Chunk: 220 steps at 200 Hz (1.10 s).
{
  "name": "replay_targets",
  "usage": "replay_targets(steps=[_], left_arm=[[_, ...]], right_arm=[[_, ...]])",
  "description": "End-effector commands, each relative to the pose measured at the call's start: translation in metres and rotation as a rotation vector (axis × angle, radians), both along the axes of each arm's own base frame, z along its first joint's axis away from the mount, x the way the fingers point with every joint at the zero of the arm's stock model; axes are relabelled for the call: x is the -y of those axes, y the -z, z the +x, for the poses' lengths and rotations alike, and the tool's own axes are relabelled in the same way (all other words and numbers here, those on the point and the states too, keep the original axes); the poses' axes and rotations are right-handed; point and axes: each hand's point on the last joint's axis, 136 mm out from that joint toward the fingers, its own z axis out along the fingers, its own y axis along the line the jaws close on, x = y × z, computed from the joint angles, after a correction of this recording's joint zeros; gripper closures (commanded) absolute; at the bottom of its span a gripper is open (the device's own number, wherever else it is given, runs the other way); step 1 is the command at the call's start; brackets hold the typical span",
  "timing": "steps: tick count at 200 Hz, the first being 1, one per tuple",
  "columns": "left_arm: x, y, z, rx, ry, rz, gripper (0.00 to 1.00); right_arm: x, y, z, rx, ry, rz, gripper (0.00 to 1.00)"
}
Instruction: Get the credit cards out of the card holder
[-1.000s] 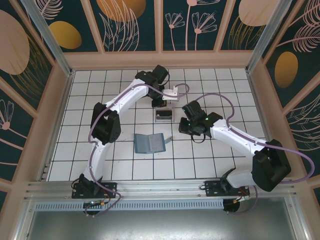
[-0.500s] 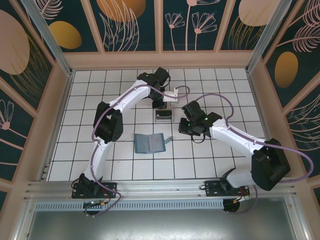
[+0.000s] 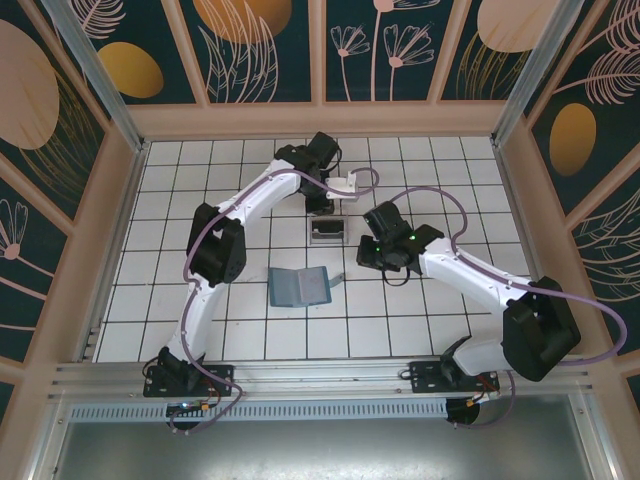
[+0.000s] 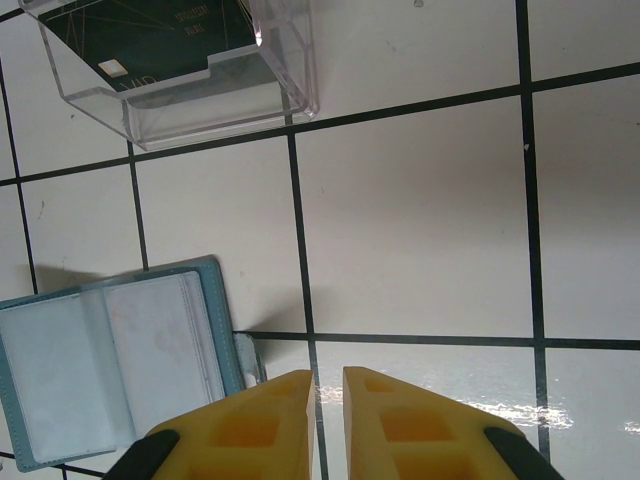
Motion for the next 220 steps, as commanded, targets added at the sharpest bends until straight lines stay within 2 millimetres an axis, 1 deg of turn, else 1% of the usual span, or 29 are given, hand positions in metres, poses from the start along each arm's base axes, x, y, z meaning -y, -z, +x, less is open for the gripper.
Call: replay_targets(steps=[1,30,54,78,123,167,195,220], left_arm=[[0.007,-0.004,-0.012,-0.043,0.037,-0.035,0.64],[0.009,-0.009,-0.02,-0.063,0.054,-0.064,0.56],[0.009,-0.004,-0.022,-0.077,0.059,-0.058,0.54],[0.006,0.004,-0.016,-0.068,0.04,-0.03,0.48],[-0.003,0.017,-0.001,-0.022,-0.017,0.035,0.48],[0.0,0.01,0.012,0.035,-0.046,0.019,0.49],[0.002,0.008,0.013,0.038,-0.042,0.007,0.49],[0.007,0.002,0.004,0.008,-0.013,-0.027,0.49]], right_arm=[[0.002,0.003,0.002,-0.004,0.015,0.004,0.84],[0.001,0.004,0.002,-0.006,0.013,0.007,0.84],[0.0,0.004,0.001,-0.009,0.011,0.007,0.84],[0.001,0.004,0.001,-0.007,0.013,0.005,0.84],[0.001,0.004,0.002,-0.01,0.013,0.002,0.84],[0.002,0.004,0.002,-0.009,0.014,0.0,0.84],[0.002,0.002,0.001,-0.006,0.017,0.0,0.84],[0.004,0.001,0.001,-0.004,0.02,0.0,0.84]])
